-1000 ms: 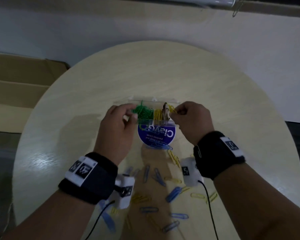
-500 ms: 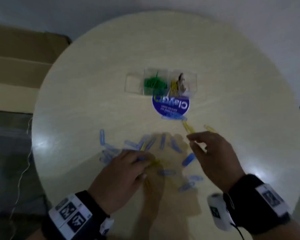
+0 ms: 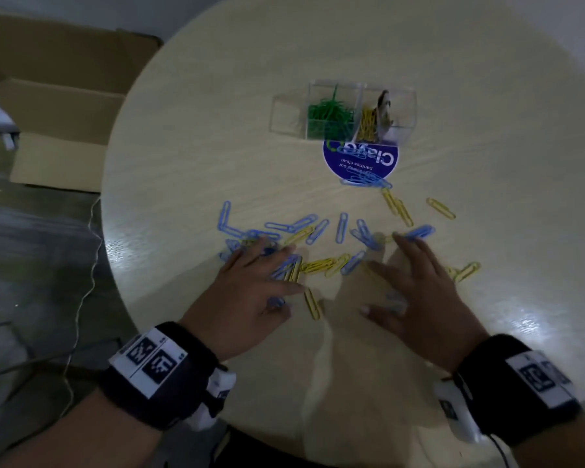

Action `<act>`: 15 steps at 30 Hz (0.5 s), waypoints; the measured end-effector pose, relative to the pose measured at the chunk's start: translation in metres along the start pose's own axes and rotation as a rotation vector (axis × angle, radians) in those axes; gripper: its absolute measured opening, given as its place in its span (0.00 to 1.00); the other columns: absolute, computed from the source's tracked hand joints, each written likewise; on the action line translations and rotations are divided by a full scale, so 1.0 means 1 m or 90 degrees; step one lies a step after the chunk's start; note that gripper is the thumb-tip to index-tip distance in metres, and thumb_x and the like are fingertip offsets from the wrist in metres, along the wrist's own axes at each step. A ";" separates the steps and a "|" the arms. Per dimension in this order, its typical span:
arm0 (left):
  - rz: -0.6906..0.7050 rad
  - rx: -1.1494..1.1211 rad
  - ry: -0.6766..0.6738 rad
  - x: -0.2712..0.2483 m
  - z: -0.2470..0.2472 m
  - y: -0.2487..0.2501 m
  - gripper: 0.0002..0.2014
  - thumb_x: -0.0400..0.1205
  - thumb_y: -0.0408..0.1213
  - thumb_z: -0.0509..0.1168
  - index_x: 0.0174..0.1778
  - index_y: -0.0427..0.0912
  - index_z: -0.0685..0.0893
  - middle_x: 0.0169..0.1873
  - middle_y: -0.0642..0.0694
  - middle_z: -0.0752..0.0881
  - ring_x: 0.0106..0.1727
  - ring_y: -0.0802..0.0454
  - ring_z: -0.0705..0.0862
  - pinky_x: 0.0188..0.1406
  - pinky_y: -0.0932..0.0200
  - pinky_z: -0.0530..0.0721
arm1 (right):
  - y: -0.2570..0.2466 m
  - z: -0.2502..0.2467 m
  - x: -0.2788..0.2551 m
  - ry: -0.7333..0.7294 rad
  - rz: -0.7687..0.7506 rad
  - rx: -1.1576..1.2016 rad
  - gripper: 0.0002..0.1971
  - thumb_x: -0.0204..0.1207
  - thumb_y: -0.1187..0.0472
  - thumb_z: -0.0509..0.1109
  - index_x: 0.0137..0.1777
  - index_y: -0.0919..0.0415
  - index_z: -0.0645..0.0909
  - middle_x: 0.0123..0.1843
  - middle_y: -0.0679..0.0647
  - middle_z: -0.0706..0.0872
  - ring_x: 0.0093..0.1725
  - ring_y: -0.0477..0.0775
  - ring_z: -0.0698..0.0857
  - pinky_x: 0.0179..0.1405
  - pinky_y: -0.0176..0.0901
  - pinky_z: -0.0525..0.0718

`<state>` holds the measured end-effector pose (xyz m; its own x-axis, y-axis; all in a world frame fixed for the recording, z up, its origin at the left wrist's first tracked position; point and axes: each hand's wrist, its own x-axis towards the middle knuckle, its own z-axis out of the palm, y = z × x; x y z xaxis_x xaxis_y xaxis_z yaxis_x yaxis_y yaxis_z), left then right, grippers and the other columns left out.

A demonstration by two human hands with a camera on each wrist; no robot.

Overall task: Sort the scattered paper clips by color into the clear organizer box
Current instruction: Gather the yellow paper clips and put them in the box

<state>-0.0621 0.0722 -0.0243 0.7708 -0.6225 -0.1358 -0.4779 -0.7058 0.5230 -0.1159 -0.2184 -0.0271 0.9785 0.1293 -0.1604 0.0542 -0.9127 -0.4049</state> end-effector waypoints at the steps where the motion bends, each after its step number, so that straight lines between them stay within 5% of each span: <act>1: -0.008 -0.022 0.062 -0.002 -0.004 -0.002 0.14 0.78 0.47 0.65 0.59 0.59 0.87 0.75 0.53 0.76 0.79 0.44 0.70 0.76 0.43 0.70 | 0.004 -0.003 0.003 0.024 -0.002 0.007 0.34 0.66 0.30 0.65 0.68 0.49 0.81 0.79 0.64 0.68 0.79 0.68 0.65 0.77 0.59 0.66; 4: -0.056 0.030 0.183 -0.004 -0.016 -0.014 0.15 0.80 0.36 0.64 0.60 0.52 0.87 0.61 0.53 0.86 0.62 0.47 0.82 0.66 0.49 0.77 | 0.004 -0.015 0.011 0.094 -0.001 0.033 0.25 0.68 0.39 0.69 0.62 0.50 0.84 0.69 0.55 0.81 0.69 0.63 0.76 0.72 0.50 0.70; 8: -0.134 0.142 0.126 -0.002 -0.017 -0.031 0.15 0.80 0.42 0.61 0.60 0.54 0.86 0.57 0.54 0.86 0.55 0.43 0.81 0.55 0.46 0.80 | -0.020 -0.012 0.023 0.065 -0.090 0.053 0.13 0.72 0.53 0.70 0.56 0.51 0.86 0.52 0.50 0.88 0.54 0.59 0.82 0.58 0.49 0.77; 15: -0.140 0.060 0.105 -0.012 -0.018 -0.038 0.12 0.74 0.46 0.63 0.46 0.54 0.91 0.63 0.51 0.85 0.63 0.46 0.80 0.64 0.50 0.79 | -0.028 0.004 0.008 -0.065 -0.071 -0.001 0.21 0.64 0.48 0.70 0.60 0.45 0.83 0.65 0.52 0.80 0.65 0.61 0.77 0.61 0.55 0.81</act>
<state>-0.0459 0.1125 -0.0270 0.9145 -0.3933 -0.0948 -0.3230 -0.8509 0.4143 -0.1109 -0.1899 -0.0206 0.9414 0.2680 -0.2049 0.1615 -0.8913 -0.4236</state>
